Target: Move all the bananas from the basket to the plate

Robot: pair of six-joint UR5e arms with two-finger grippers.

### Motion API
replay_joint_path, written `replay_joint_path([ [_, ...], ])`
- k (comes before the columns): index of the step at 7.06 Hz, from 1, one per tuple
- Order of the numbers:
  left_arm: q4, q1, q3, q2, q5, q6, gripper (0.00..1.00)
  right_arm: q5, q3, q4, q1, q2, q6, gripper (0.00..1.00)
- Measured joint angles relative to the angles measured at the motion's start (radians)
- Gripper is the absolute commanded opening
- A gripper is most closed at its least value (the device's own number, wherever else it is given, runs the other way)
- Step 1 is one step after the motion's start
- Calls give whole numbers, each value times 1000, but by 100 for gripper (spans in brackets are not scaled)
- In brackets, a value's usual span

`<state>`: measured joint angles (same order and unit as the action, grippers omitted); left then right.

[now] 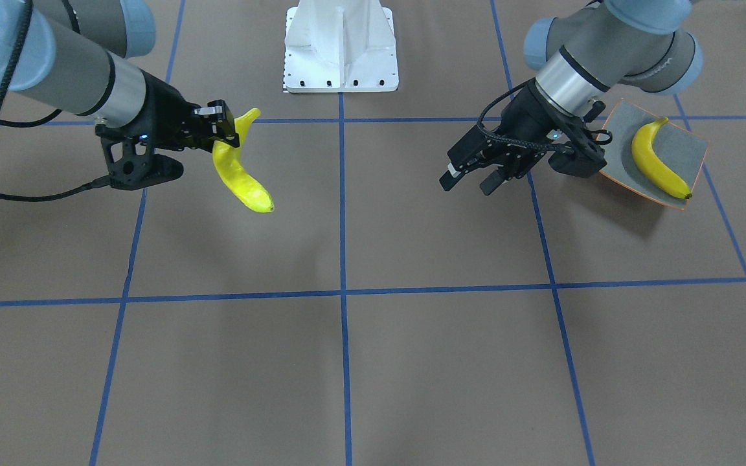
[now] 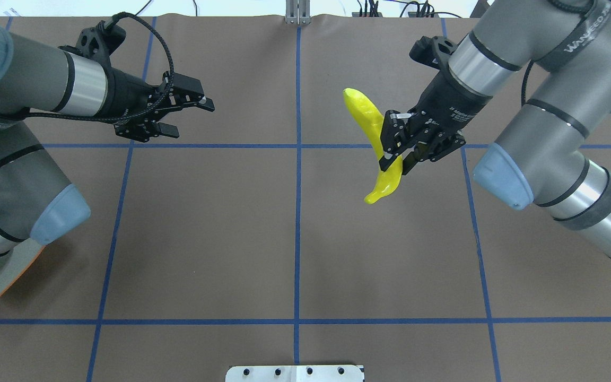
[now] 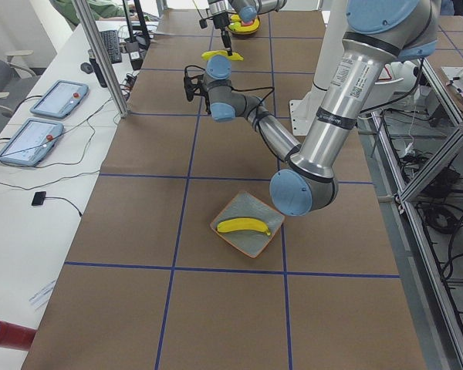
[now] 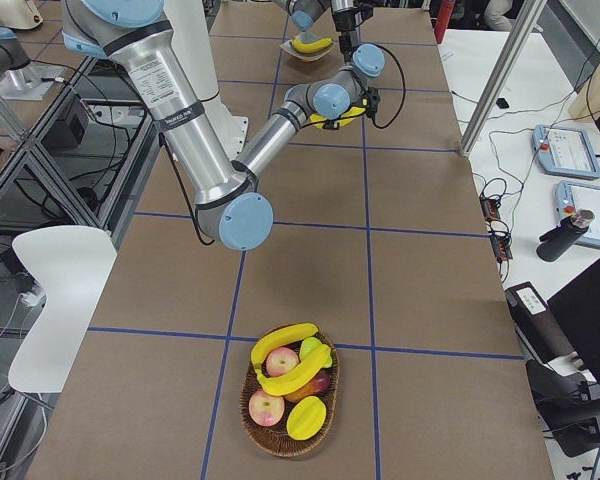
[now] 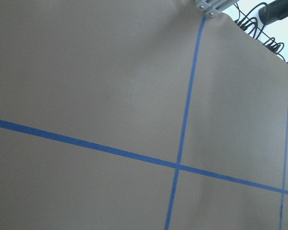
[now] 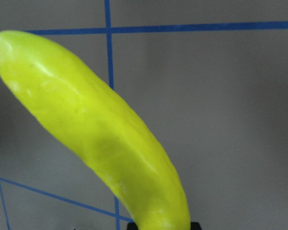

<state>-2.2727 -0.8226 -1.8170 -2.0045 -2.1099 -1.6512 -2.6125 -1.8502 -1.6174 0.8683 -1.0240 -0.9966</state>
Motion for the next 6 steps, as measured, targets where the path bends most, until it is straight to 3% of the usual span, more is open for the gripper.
replay_joint_path([
  [3,-101,85,-4,-53,62,-121,100,27,8,94,-83,14,-110,0],
  [6,-123,230,1,-109,220,-141,100,55,13,131,-110,27,-117,0],
])
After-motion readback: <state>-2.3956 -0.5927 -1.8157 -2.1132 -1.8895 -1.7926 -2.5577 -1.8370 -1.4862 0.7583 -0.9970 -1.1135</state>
